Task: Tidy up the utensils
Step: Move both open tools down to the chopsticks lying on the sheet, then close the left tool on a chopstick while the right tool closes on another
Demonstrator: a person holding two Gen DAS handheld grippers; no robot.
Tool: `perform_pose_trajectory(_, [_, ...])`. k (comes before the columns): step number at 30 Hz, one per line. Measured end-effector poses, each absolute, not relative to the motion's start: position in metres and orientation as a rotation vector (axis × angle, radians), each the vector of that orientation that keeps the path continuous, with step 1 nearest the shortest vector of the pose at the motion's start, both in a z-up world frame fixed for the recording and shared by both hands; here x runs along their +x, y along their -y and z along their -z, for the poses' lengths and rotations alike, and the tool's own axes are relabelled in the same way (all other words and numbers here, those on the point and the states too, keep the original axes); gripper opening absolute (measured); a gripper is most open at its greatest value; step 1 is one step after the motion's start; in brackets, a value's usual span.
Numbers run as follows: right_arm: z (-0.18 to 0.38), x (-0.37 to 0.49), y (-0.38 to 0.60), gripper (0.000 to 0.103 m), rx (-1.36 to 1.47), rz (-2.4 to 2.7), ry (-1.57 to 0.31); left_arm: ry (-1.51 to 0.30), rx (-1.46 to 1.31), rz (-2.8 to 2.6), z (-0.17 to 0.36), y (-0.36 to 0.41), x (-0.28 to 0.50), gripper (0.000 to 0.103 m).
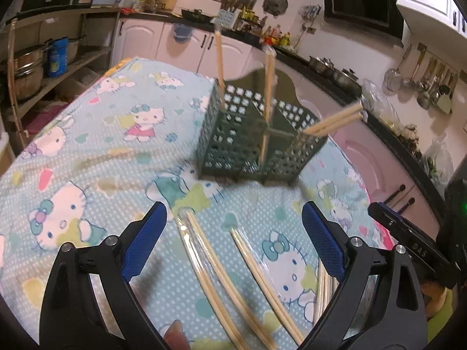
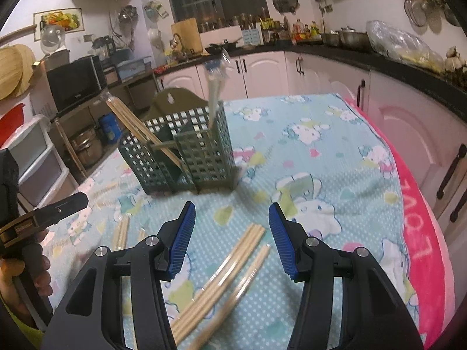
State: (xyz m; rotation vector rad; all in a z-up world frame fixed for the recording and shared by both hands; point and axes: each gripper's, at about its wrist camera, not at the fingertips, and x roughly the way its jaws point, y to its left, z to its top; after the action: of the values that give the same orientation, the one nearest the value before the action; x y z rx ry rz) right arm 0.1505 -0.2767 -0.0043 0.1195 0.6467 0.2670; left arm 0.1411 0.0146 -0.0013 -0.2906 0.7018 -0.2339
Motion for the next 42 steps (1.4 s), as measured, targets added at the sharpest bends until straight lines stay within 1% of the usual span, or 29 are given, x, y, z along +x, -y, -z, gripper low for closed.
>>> perform_pose_trajectory(4, [0.016, 0.151, 0.281, 0.050, 0.119, -0.252, -0.689, -0.737, -0.284, 0.268, 0.011, -0.003, 0.143, 0.084])
perform_pose_trajectory(6, [0.022, 0.151, 0.283, 0.050, 0.117, -0.245, -0.712, -0.760, -0.292, 0.288, 0.015, 0.002, 0.144, 0.078])
perform_pose_trajectory(8, [0.028, 0.152, 0.284, 0.050, 0.118, -0.245, -0.732, -0.784, -0.294, 0.302, 0.021, 0.007, 0.145, 0.075])
perform_pose_trajectory(12, [0.039, 0.153, 0.285, 0.050, 0.112, -0.249, -0.775, -0.819, -0.293, 0.324, 0.031, 0.019, 0.146, 0.064])
perform_pose_trajectory(15, [0.047, 0.155, 0.285, 0.047, 0.112, -0.249, -0.802, -0.849, -0.296, 0.332, 0.039, 0.026, 0.147, 0.056])
perform_pose_trajectory(22, [0.060, 0.163, 0.287, 0.037, 0.119, -0.232, -0.840, -0.895, -0.298, 0.339, 0.051, 0.033, 0.149, 0.045])
perform_pose_trajectory(24, [0.064, 0.167, 0.287, 0.035, 0.119, -0.226, -0.851, -0.906, -0.295, 0.337, 0.054, 0.034, 0.151, 0.037])
perform_pose_trajectory(27, [0.067, 0.172, 0.285, 0.031, 0.122, -0.229, -0.863, -0.925, -0.288, 0.328, 0.059, 0.036, 0.154, 0.030])
perform_pose_trajectory(35, [0.077, 0.185, 0.281, 0.022, 0.106, -0.222, -0.888, -0.952, -0.272, 0.259, 0.069, 0.034, 0.163, 0.030])
perform_pose_trajectory(42, [0.080, 0.197, 0.286, 0.020, 0.148, -0.224, -0.910, -0.959, -0.245, 0.228, 0.070, 0.037, 0.173, 0.030])
